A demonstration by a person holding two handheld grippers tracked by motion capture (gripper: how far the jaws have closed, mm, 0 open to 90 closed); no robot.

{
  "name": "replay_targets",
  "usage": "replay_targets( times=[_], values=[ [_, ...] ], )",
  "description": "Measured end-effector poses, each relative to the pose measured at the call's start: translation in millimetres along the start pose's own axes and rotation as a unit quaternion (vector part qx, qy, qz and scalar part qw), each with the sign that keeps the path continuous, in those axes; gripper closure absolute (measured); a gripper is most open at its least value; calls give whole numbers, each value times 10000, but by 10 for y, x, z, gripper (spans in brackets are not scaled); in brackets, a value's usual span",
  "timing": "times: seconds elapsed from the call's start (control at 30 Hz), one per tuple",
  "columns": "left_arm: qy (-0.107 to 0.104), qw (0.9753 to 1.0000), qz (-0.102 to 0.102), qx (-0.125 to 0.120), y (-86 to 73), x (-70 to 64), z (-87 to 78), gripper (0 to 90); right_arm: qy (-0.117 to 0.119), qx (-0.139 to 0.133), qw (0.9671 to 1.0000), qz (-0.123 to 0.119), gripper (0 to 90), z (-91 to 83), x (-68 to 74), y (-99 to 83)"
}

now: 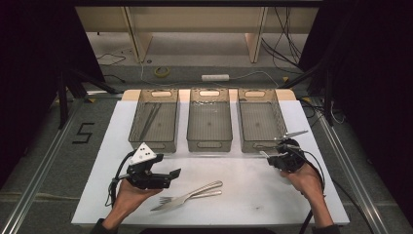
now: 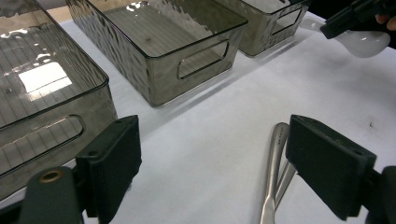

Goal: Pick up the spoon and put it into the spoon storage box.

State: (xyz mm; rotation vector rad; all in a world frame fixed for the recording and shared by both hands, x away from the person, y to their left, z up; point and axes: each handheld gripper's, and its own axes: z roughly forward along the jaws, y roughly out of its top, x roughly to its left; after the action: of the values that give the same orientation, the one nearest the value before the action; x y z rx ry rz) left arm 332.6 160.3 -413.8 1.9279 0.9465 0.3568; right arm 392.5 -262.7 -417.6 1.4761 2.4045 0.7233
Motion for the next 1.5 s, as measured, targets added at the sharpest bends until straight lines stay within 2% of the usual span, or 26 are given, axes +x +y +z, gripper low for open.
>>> replay_targets(
  times=[0.43, 0.83, 1.0, 1.5],
  values=[
    [-27, 10000, -13, -70, -9, 11, -14, 174, 249, -487, 9984, -145, 868, -88, 162, 406],
    [-57, 9999, -24, -85, -17, 29, -23, 174, 466, -813, 9950, -338, 868, -92, 384, 955],
    [-81, 9999, -24, -107, -16, 30, -28, 173, 499, -836, 9944, -402, 868, -40, 476, 1172],
    [-165, 9997, 26, -195, -18, 0, -35, 173, 549, -882, 9931, -535, 868, 234, 758, 1650]
  ],
)
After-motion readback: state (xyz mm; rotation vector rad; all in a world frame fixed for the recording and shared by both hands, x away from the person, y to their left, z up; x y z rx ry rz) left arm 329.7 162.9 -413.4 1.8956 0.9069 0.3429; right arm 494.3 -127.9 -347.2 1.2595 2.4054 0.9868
